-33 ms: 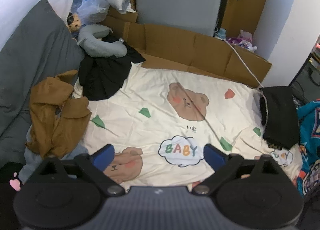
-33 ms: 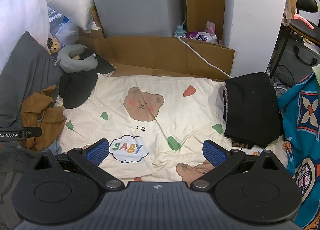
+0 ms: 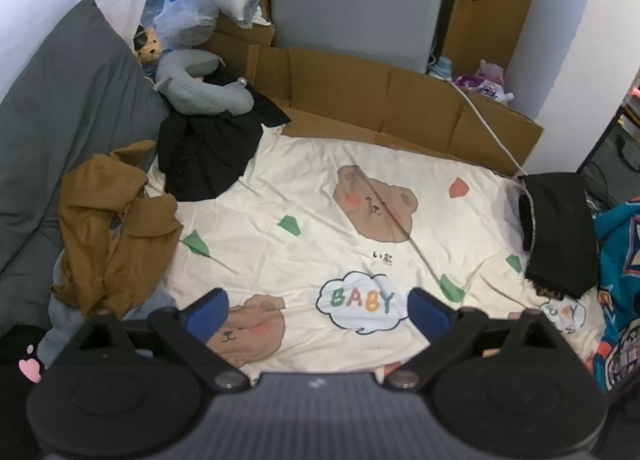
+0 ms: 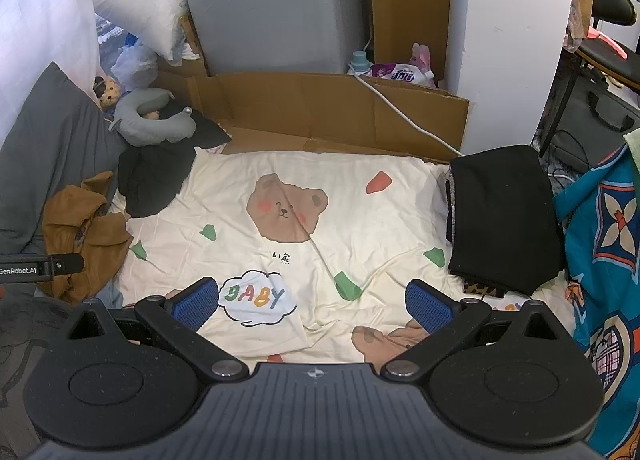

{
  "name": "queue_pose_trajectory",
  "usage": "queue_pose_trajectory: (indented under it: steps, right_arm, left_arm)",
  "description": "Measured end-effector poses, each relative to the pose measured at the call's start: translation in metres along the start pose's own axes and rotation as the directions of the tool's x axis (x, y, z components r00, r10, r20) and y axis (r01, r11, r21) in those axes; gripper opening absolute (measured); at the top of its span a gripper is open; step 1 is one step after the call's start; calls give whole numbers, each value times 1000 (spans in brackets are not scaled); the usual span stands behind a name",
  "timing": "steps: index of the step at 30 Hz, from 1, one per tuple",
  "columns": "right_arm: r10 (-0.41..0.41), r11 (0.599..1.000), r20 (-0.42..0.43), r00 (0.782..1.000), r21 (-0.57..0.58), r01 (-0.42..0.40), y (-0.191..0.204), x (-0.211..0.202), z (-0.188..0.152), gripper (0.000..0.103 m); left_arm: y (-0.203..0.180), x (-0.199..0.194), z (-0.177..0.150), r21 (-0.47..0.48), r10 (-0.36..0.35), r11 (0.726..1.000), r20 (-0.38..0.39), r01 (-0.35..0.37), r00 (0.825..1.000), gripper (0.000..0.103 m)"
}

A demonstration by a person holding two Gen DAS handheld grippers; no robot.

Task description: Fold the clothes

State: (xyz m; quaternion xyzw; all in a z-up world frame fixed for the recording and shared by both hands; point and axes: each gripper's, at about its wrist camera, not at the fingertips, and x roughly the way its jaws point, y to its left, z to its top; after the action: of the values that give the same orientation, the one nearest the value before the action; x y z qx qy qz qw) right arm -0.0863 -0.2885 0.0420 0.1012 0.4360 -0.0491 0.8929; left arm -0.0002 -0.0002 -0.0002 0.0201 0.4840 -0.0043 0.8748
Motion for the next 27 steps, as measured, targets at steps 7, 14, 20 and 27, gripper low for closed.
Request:
queue_pose_trajectory:
  steps: [7, 14, 20, 27]
  right_arm:
    - [2, 1000, 3, 1000, 0, -2, -1, -1, 0, 103]
    - [-5, 1000, -3, 1000, 3, 6, -2, 3, 2, 103]
    - [-4, 1000, -3, 1000, 7, 4, -4, 3, 3, 103]
    - [-7, 1000, 3, 1000, 11, 7, -5, 2, 3, 103]
  left_arm:
    - [-10, 0, 2, 12, -2, 1000, -2, 2, 1000, 98]
    - [-3, -3, 2, -6, -30, 1000, 12, 30, 999, 98]
    - [-13, -1, 0, 21, -26, 999, 18, 26, 1000, 98]
    - [-17, 0, -1, 32, -22, 999, 17, 21, 1000, 98]
